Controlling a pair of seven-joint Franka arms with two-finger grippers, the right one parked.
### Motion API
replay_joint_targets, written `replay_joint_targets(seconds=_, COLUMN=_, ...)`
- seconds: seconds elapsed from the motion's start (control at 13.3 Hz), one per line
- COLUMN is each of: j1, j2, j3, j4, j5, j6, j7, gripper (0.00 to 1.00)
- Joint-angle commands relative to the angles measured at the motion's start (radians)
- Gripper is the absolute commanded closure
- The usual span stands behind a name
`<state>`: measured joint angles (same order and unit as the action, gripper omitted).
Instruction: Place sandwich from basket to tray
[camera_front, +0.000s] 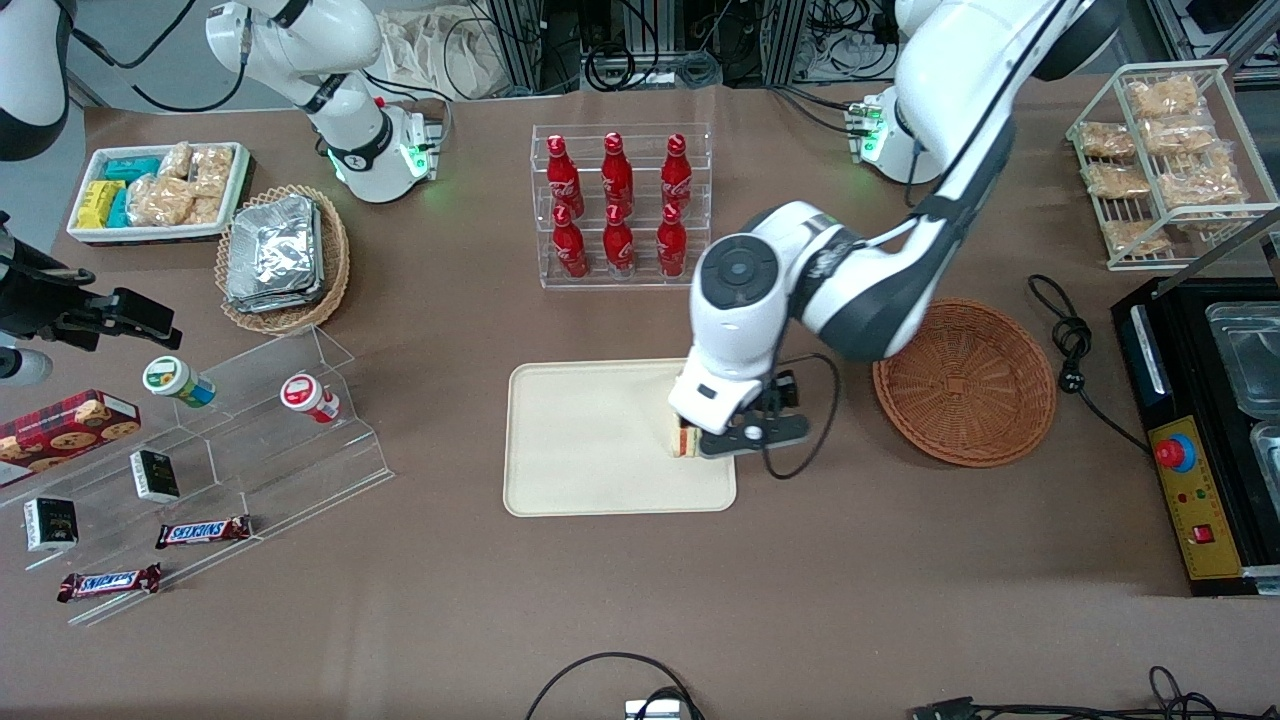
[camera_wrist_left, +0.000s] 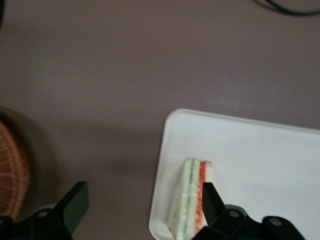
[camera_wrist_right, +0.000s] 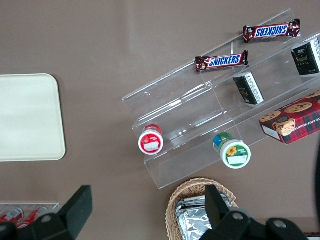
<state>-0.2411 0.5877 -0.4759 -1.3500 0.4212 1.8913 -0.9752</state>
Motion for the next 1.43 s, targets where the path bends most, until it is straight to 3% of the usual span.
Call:
replay_joint_targets(seconds=0.0, j1=0.072, j2=-0.090, j3=-0.006, j4=-0.015, j5=-0.015, j6=-0.075, j7=0.045, gripper=0.00)
replay_joint_targets(seconds=0.45, j1=0.195, j2=-0.178, j3=-0.006, j4=-0.024, j5=-0.105, j6=-0.190, j7=0.209, gripper=0.00)
replay_joint_targets(seconds=0.68, j1=0.203, j2=-0.215, j3=0.011, j4=-0.034, j5=-0.105, j6=-0.257, j7=0.315, gripper=0.00)
replay_joint_targets(seconds=1.05, j1=0.187, j2=-0.345, j3=0.158, j4=-0.125, j5=-0.202, j6=-0.253, j7=0.459, gripper=0.00)
replay_joint_targets(seconds=1.21, j1=0.172, j2=-0.411, j3=0.253, j4=-0.159, j5=-0.278, j6=-0.251, j7=0.576, gripper=0.00)
replay_joint_targets(seconds=1.36, j1=0.116, j2=-0.460, j3=0.359, j4=-0.179, j5=-0.289, j6=-0.262, j7=0.674, gripper=0.00)
